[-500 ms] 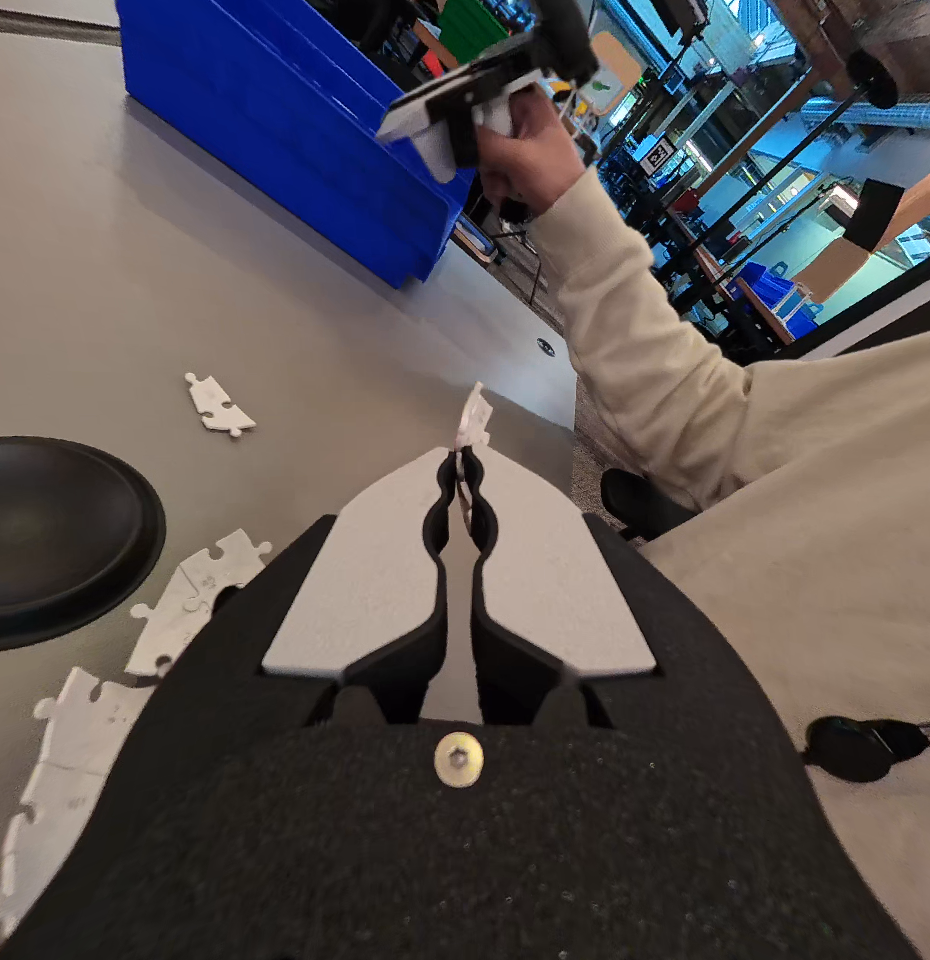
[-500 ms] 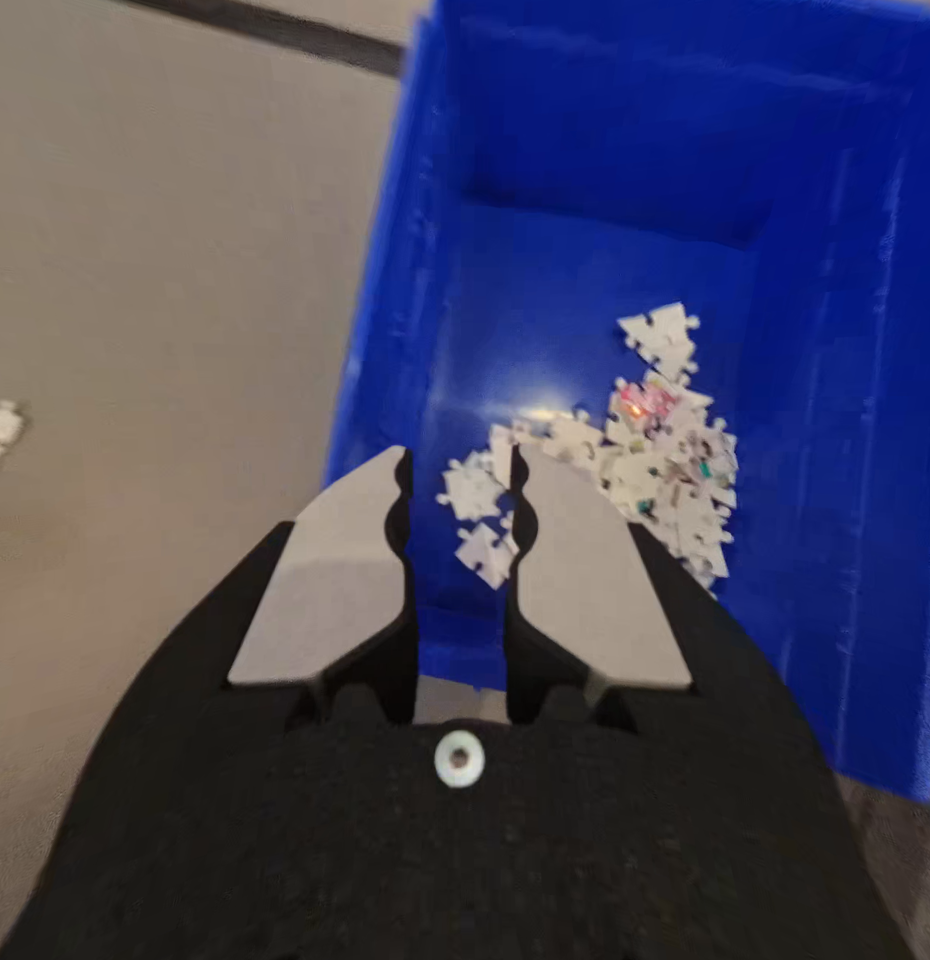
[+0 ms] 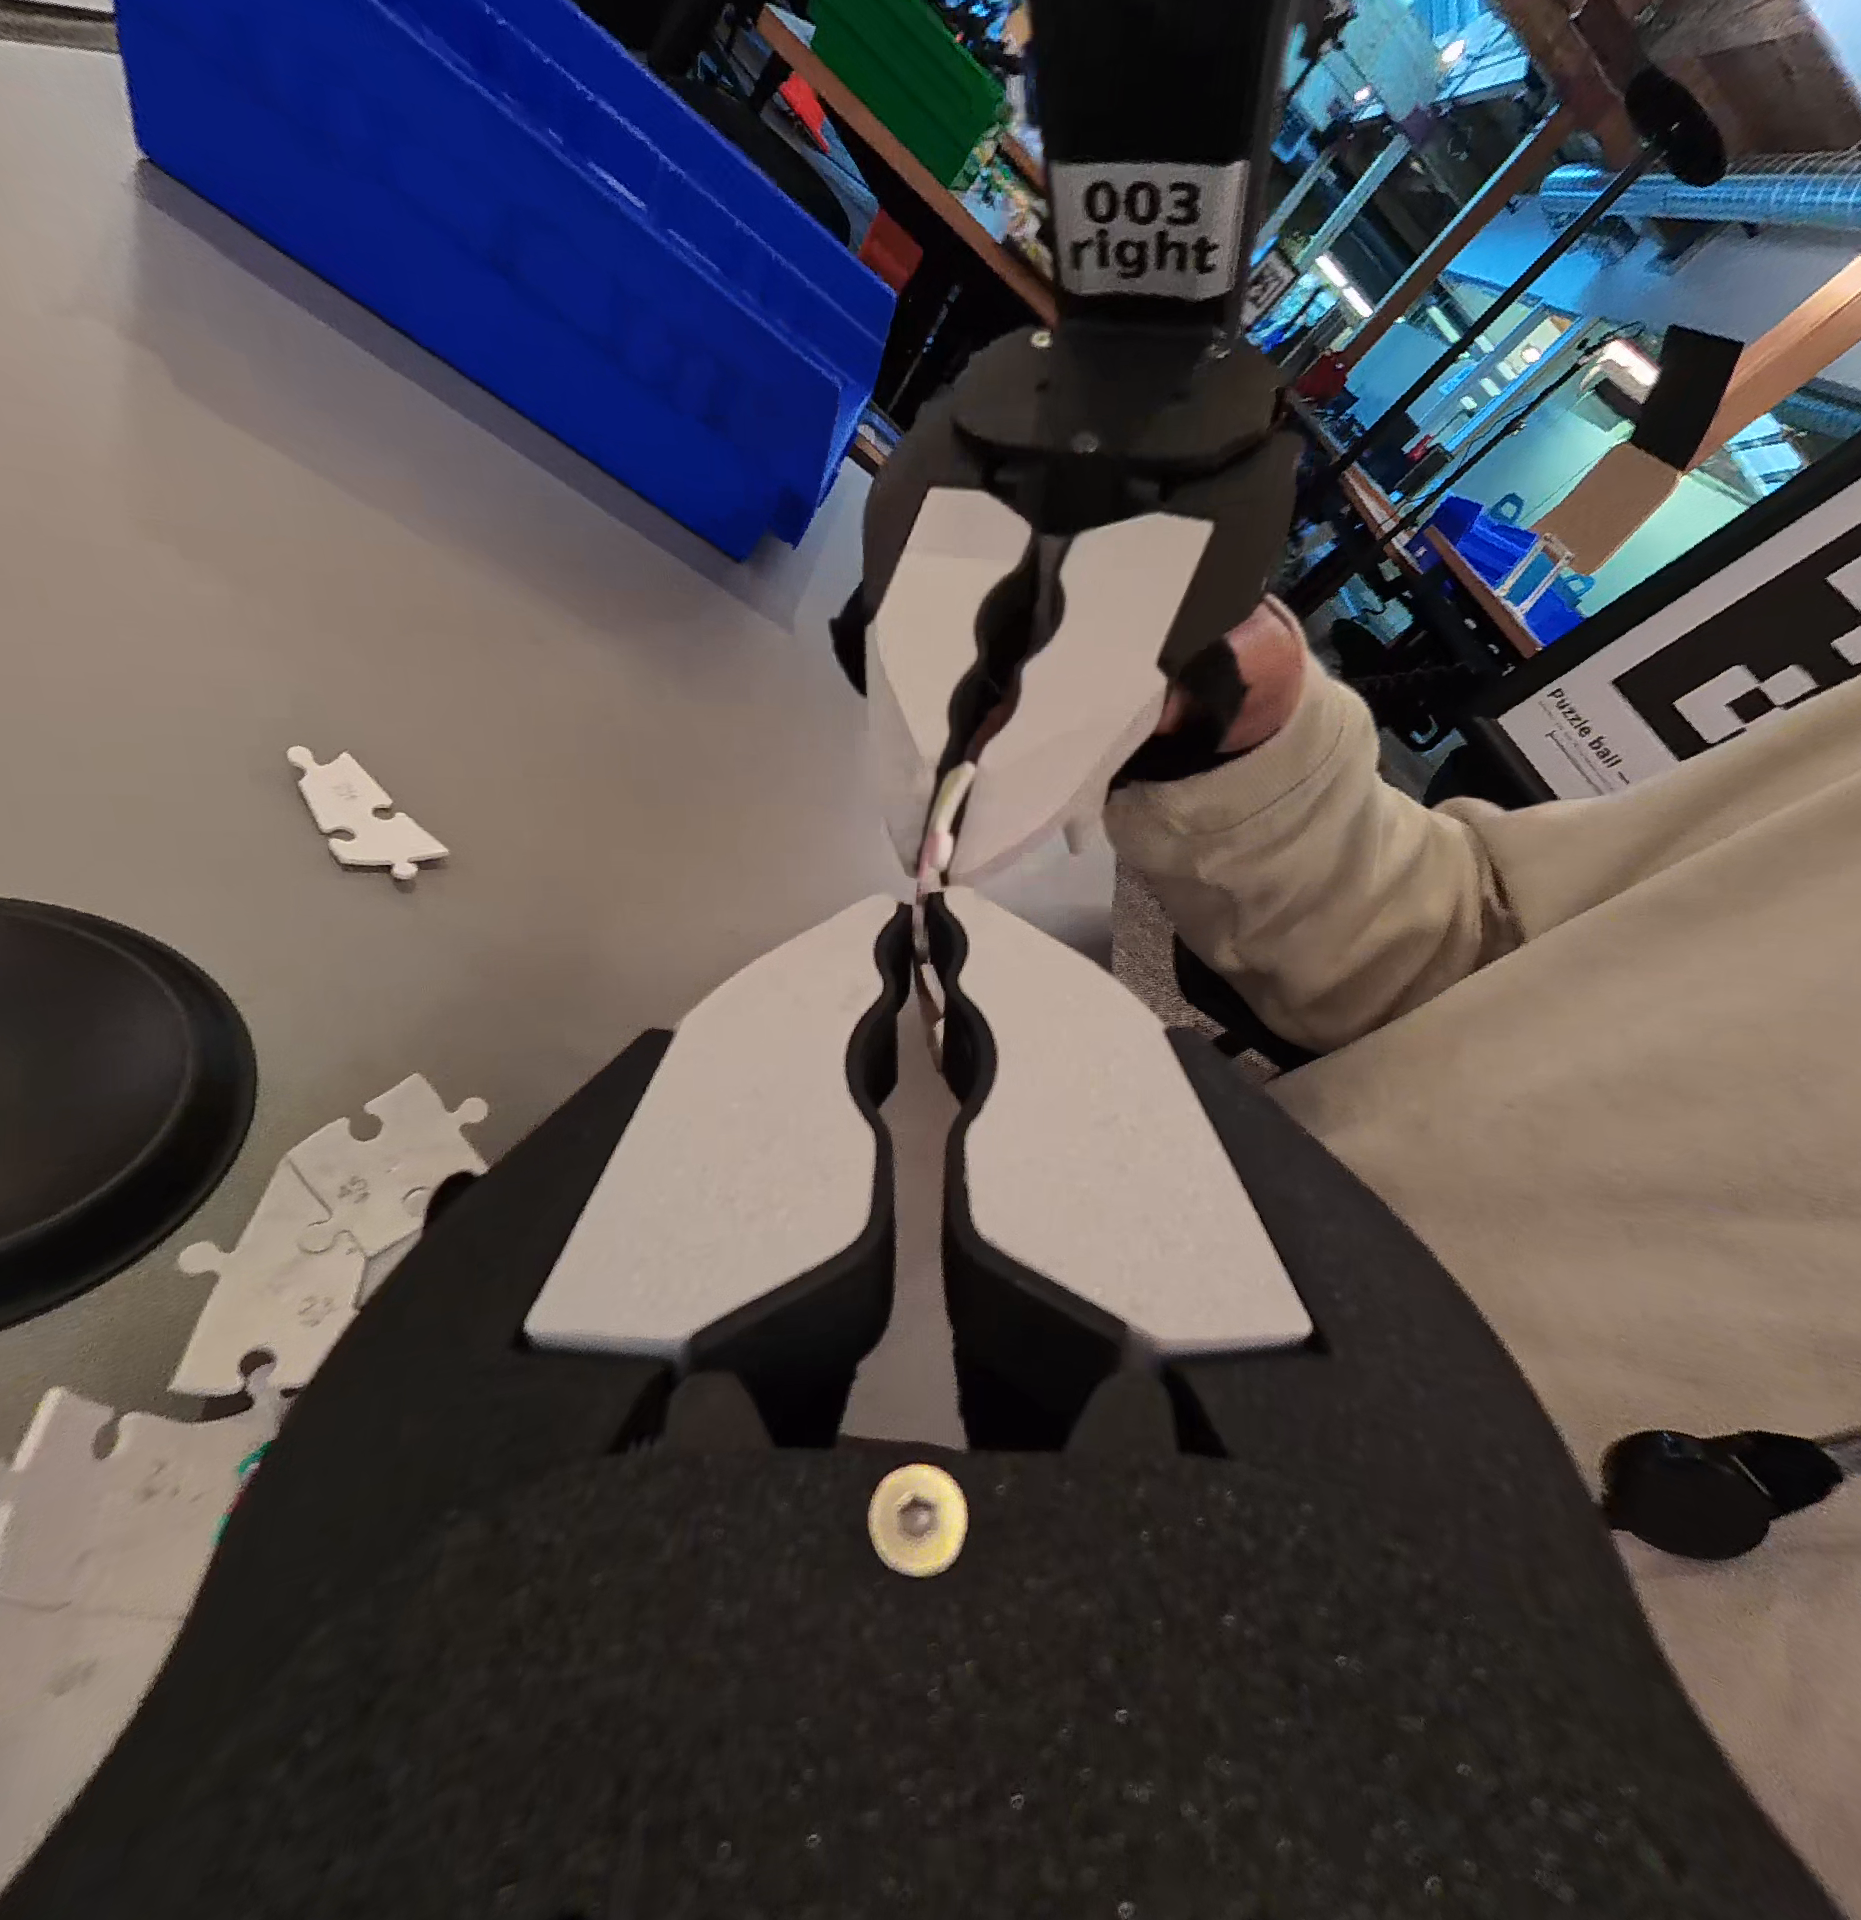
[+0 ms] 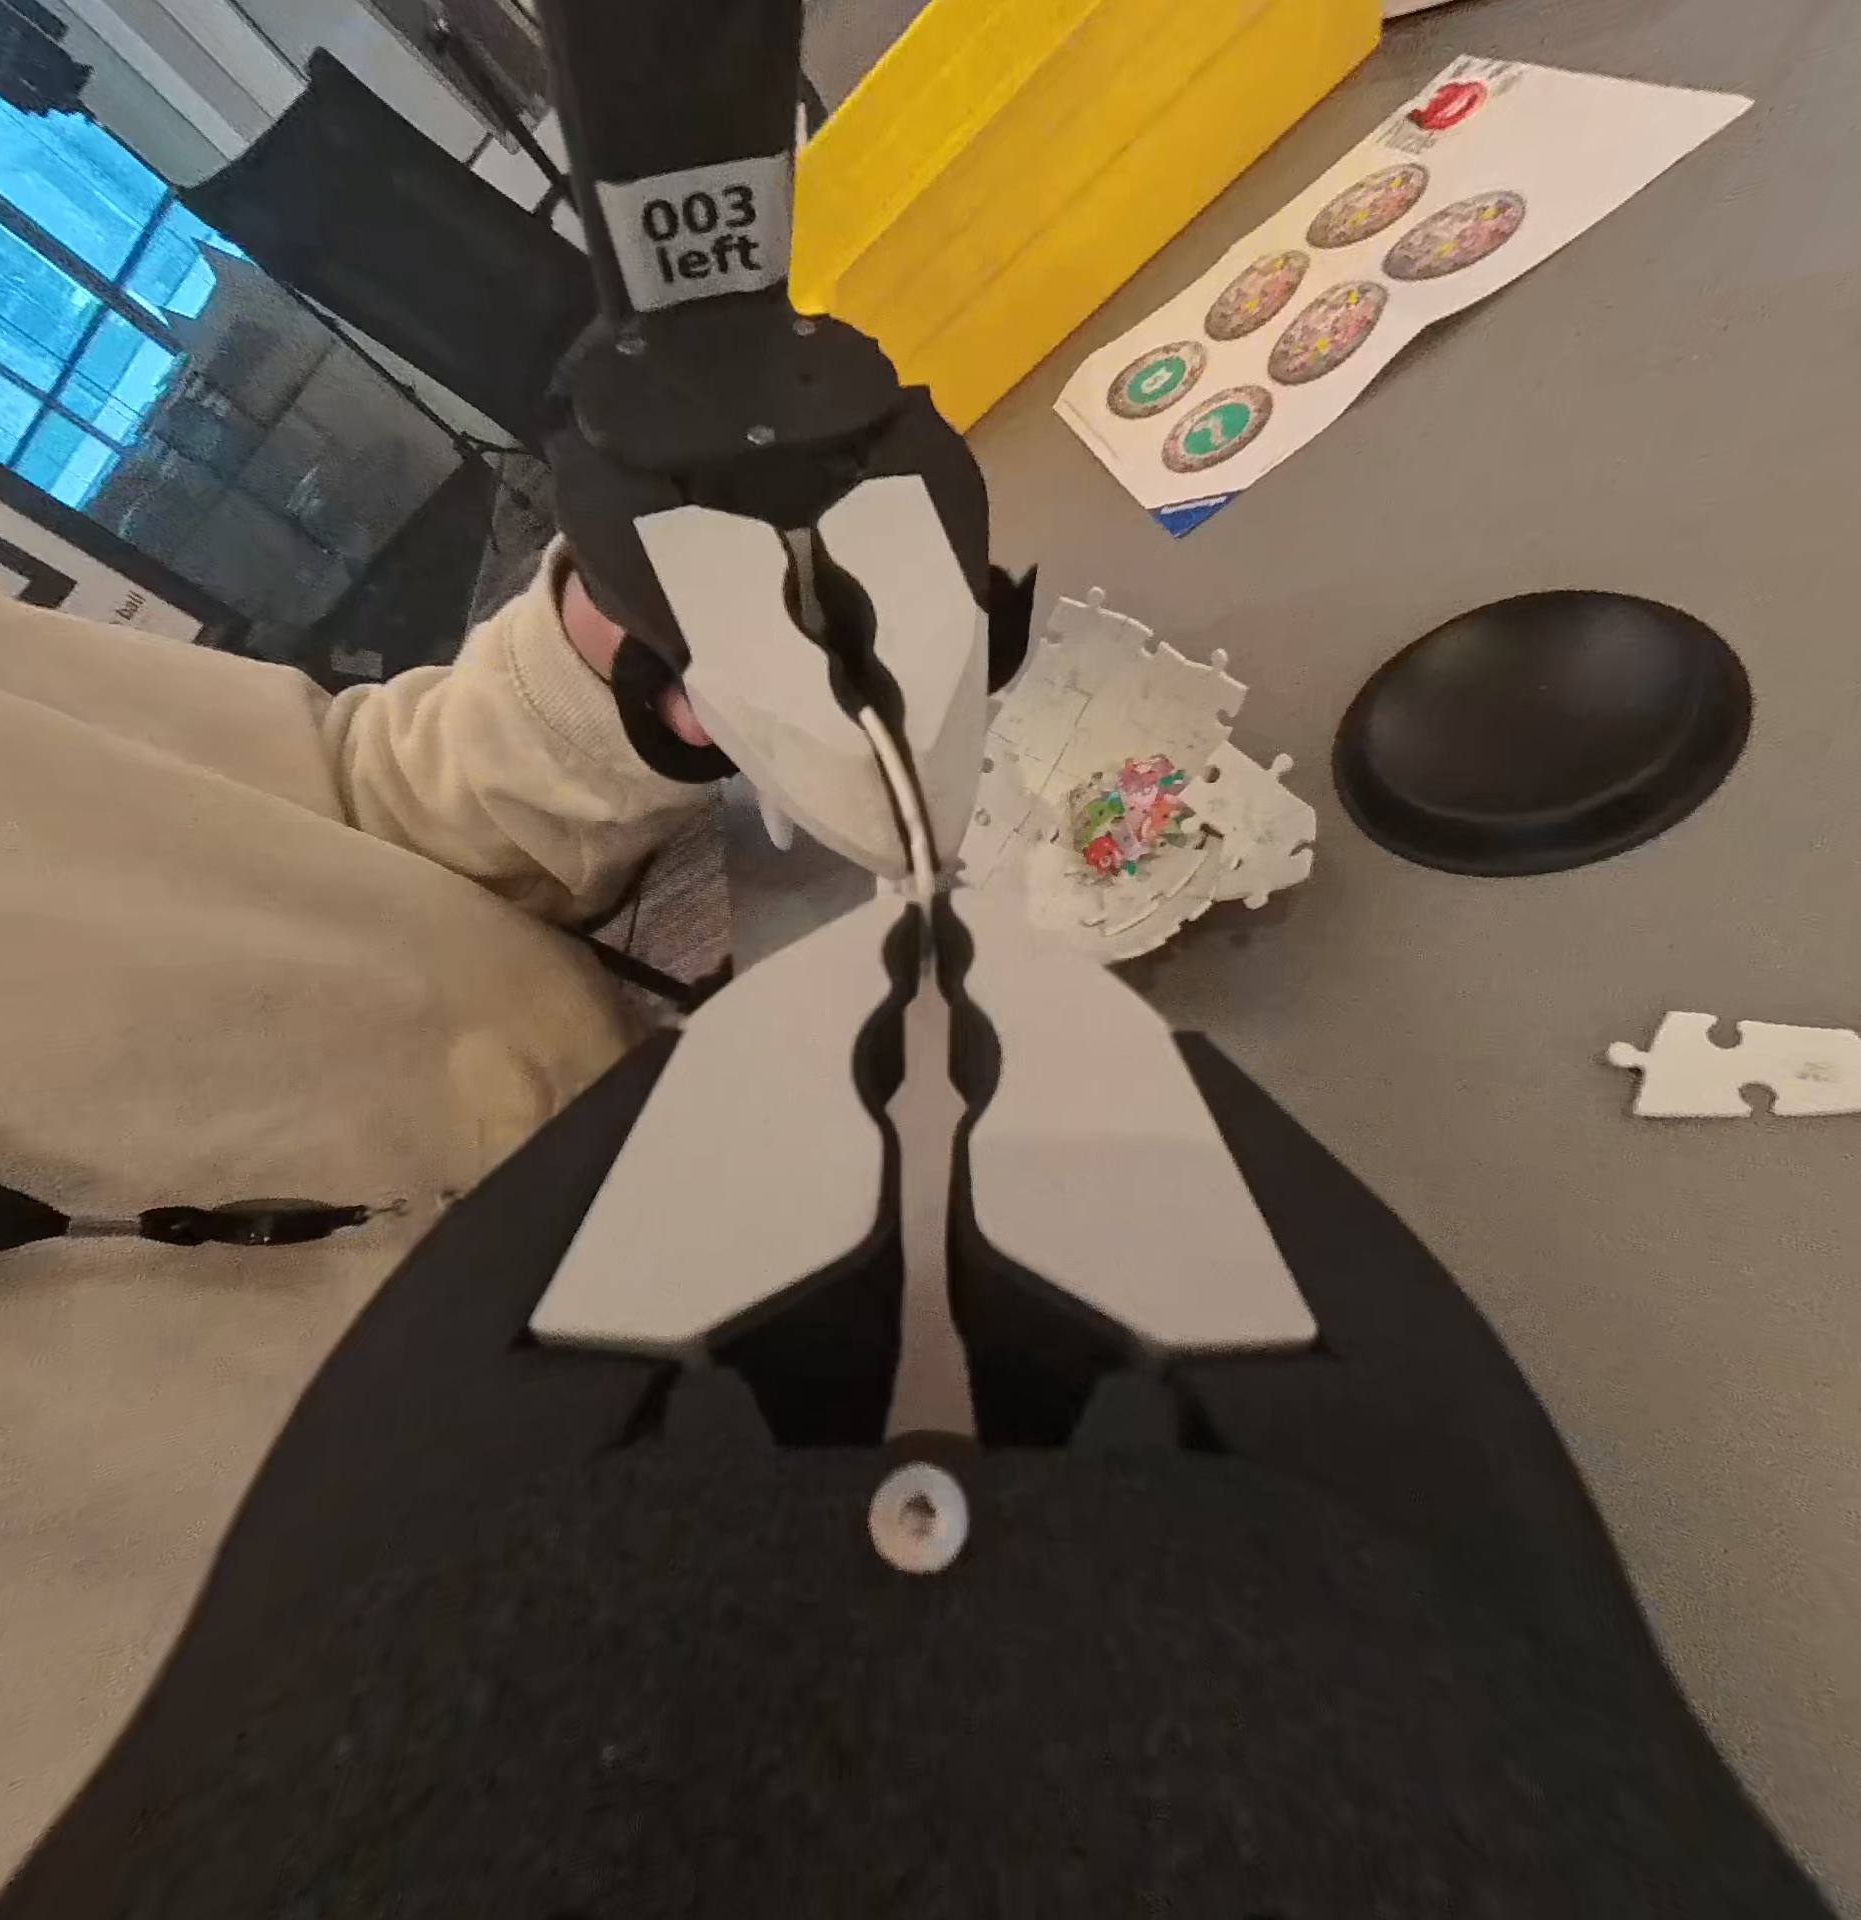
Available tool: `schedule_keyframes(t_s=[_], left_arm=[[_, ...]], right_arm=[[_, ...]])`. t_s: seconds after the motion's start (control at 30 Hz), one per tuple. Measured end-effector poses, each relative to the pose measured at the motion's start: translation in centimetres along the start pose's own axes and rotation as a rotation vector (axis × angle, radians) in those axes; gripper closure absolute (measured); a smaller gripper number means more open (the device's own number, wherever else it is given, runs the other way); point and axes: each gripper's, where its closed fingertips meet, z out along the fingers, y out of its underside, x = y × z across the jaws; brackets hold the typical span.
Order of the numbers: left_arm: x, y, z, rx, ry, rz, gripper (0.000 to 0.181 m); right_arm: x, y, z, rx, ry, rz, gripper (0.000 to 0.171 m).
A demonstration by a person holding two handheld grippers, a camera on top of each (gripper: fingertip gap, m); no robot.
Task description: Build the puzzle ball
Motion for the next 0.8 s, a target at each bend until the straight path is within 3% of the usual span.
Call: schedule_keyframes(t_s=[0.27, 0.37, 0.43, 0.5, 0.67, 0.8], left_arm=[[0.1, 0.0, -1.4, 0.059, -0.031, 0.043, 0.163], [0.2, 0.0, -1.2, 0.074, -0.028, 0.042, 0.178], [0.7, -0.4, -1.3, 0.105, 0.028, 0.029, 0.179], [2.0, -0.8, -1.6, 0.141, 0.128, 0.006, 0.18], [5.0, -1.8, -1.8, 0.23, 0.352, -0.028, 0.18], [7.0, -2.5, -2.4, 0.298, 0.511, -0.053, 0.18]], right_arm=[[0.0, -0.7, -0.5, 0.169, -0.102, 0.1, 0.17], [-0.3, -0.8, -0.1, 0.198, -0.134, 0.119, 0.17], [-1.0, -1.2, -0.4, 0.23, -0.208, 0.151, 0.17], [-2.3, -1.5, -0.9, 0.269, -0.373, 0.232, 0.17], [-5.3, -2.4, -2.3, 0.354, -0.973, 0.56, 0.17], [-7.4, -3.1, -3.0, 0.393, -1.311, 0.706, 0.17]])
